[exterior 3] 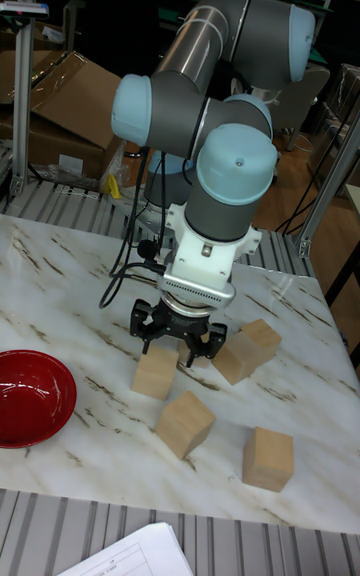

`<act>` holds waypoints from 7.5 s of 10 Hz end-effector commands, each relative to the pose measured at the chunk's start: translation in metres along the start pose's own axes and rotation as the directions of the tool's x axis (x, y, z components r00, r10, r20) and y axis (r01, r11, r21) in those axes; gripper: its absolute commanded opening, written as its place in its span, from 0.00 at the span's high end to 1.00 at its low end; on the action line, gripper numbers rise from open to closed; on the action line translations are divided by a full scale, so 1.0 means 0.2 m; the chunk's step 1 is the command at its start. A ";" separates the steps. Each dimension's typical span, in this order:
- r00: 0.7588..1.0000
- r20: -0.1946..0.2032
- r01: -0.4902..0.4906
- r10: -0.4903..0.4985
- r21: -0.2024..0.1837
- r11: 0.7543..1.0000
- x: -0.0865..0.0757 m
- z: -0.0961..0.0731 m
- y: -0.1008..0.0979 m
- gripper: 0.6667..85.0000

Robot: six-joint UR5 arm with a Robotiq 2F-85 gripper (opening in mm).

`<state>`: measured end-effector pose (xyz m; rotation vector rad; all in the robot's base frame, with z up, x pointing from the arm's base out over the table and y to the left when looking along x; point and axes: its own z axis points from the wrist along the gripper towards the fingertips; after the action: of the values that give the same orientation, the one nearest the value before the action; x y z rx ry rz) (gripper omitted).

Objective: Stack the blocks into a pyramid shape

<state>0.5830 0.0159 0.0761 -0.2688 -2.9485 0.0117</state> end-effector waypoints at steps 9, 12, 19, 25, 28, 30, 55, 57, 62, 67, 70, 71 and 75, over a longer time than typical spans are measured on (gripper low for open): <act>0.999 -0.031 -0.037 0.037 0.004 0.999 0.00 0.03 0.03 0.23; 1.000 -0.011 -0.028 0.028 0.002 1.000 -0.03 0.07 0.02 0.24; 1.000 0.004 -0.018 0.018 -0.016 1.000 -0.04 0.12 -0.01 0.26; 0.999 -0.013 0.031 -0.032 -0.032 0.999 -0.01 0.12 0.00 0.10; 1.000 -0.015 0.019 -0.020 -0.033 0.999 -0.01 0.13 0.00 0.13; 1.000 -0.010 0.012 -0.012 -0.035 0.999 -0.01 0.14 0.00 0.16; 0.978 0.072 -0.188 0.195 -0.100 0.977 -0.09 0.17 0.04 0.79; 0.975 0.097 -0.192 0.199 -0.081 0.978 -0.12 0.15 0.04 0.89; 0.985 0.114 -0.119 0.127 -0.078 0.990 -0.07 0.13 0.01 0.87; 0.983 0.181 -0.024 0.019 0.027 0.999 -0.15 0.10 -0.13 0.96; 0.972 0.227 0.044 -0.055 0.055 0.998 -0.19 0.08 -0.15 0.98; 0.971 0.231 0.058 -0.064 0.034 0.998 -0.18 0.08 -0.13 0.99; 0.966 0.218 0.142 -0.141 0.015 0.990 -0.08 0.04 -0.16 0.99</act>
<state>0.5977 -0.0181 0.0588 -0.1217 -3.1710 0.0694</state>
